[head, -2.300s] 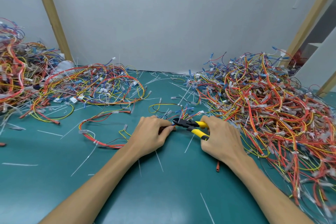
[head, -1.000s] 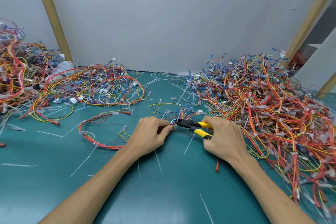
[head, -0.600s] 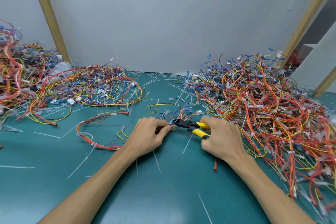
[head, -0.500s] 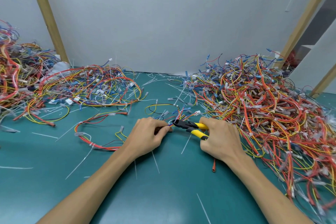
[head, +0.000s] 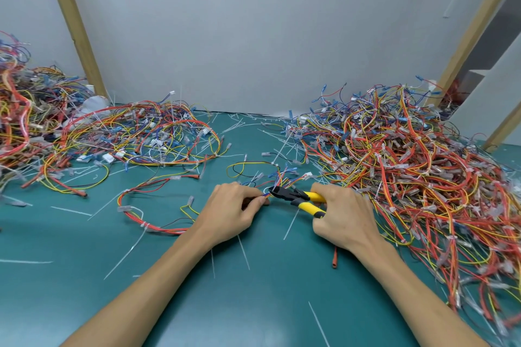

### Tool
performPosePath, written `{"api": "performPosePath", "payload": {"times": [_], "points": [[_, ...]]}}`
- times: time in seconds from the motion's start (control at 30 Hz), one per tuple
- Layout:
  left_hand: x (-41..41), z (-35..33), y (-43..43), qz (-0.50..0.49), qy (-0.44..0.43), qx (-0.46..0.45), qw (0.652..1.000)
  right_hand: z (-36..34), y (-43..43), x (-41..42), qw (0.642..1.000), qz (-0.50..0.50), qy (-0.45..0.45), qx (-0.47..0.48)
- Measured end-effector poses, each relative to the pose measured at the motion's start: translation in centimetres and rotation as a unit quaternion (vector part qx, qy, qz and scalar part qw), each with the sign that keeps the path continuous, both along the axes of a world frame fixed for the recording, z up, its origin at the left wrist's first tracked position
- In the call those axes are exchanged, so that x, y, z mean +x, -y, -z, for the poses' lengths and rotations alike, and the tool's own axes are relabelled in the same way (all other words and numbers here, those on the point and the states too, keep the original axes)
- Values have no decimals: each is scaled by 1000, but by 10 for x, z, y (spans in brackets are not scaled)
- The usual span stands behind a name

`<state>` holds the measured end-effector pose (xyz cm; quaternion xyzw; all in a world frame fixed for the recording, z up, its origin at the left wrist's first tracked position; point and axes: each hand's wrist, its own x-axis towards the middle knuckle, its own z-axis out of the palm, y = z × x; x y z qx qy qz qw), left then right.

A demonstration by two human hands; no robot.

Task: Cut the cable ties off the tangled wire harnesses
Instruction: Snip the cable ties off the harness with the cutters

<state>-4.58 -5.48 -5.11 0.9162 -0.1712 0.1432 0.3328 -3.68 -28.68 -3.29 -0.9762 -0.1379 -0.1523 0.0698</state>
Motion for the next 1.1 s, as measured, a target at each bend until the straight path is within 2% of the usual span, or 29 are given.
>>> {"api": "performPosePath", "payload": {"times": [1.1], "points": [[2, -3, 1, 1, 13, 43, 999, 3, -1, 4, 999, -23, 7, -28]]}}
